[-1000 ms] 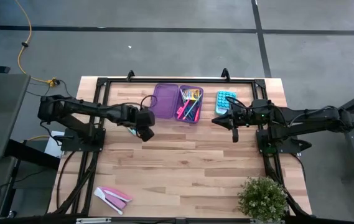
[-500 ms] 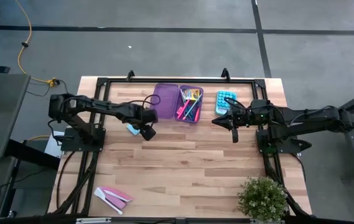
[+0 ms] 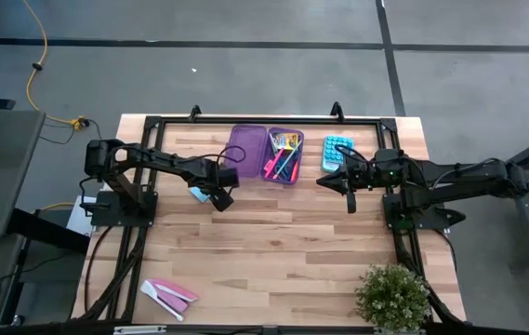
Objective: Pack school essentials
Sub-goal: Put the blue sticky note into the purple supply box
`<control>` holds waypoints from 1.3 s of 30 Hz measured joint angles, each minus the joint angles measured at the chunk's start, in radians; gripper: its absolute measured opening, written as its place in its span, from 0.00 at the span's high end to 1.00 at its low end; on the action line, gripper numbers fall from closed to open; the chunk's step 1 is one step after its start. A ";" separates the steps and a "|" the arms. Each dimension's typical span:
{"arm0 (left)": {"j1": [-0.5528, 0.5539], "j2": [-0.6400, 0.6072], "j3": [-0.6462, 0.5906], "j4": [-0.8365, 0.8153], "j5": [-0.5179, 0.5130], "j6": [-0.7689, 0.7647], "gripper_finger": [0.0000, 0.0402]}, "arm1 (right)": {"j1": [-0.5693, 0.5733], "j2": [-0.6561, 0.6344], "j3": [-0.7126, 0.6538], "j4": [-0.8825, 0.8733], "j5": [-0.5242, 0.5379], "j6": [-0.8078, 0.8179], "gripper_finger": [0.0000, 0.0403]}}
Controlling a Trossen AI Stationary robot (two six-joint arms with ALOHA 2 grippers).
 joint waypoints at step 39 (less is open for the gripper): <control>0.006 -0.442 -0.003 -0.053 -0.021 0.105 1.00 | 0.000 0.000 0.000 -0.013 0.000 0.004 1.00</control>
